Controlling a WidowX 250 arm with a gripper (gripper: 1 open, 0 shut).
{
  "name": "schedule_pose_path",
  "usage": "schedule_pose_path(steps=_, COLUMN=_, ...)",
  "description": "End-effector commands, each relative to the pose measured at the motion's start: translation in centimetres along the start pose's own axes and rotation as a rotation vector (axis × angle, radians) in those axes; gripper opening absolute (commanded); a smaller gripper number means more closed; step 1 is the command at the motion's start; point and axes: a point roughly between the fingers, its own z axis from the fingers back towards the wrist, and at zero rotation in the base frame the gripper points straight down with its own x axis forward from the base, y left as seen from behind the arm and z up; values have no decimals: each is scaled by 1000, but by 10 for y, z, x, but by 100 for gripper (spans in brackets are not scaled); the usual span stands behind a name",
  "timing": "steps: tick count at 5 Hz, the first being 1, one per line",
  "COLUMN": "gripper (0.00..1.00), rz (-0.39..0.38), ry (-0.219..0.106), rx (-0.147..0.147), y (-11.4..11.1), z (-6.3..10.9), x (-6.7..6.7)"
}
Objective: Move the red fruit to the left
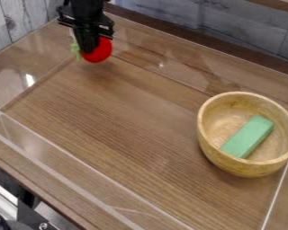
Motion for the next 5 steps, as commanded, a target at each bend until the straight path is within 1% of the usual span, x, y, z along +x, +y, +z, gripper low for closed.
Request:
schedule_pose_path(steps=1, gripper=100, rz=-38, ry=-53, rx=21, y=-7, z=5, x=15)
schedule_pose_path(steps=2, gripper=100, rz=-59, ry=-52, rx=12, y=-16, z=-4, x=18)
schedule_pose_path(steps=3, gripper=0, rz=-77, ry=-58, rx=3, y=-24, z=-7, x=20)
schedule_pose_path(steps=4, gripper=0, rz=-68, ry=-44, rx=-11, y=-15, z=-4, x=25)
schedule_pose_path(steps=5, gripper=0, rz=-94, ry=-34, rx=-32, y=-6, z=4, x=18)
